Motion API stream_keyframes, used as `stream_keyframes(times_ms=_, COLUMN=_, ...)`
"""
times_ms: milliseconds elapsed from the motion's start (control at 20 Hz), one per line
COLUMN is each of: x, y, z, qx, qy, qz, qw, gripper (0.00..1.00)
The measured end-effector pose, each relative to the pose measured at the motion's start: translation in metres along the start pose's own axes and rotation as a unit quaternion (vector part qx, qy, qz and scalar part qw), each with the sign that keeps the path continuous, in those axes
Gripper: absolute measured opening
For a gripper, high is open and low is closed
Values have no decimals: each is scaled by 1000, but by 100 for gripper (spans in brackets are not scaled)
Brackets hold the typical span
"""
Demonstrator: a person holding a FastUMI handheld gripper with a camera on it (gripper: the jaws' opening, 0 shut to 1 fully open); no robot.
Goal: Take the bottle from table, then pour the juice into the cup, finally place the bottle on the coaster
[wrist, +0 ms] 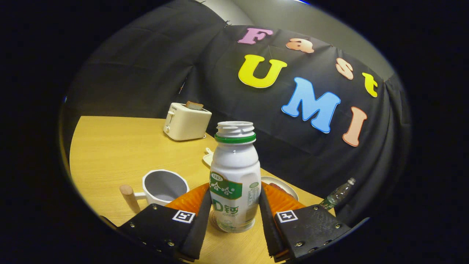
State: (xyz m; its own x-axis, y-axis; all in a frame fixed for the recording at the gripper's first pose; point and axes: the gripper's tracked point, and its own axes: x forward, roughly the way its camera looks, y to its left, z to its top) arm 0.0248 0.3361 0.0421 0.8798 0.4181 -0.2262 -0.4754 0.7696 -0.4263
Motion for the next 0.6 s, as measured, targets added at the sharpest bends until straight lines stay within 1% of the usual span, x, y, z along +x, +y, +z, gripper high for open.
stream_keyframes(times_ms=100, x=2, y=4, z=-5, qx=32, qy=-1, qz=15, qw=999, gripper=66)
stream_keyframes(times_ms=300, x=10, y=4, z=-12, qx=87, qy=4, qz=30, qw=996, gripper=66)
stream_keyframes(times_ms=600, x=28, y=-3, z=-26, qx=122, qy=4, qz=31, qw=992, gripper=66)
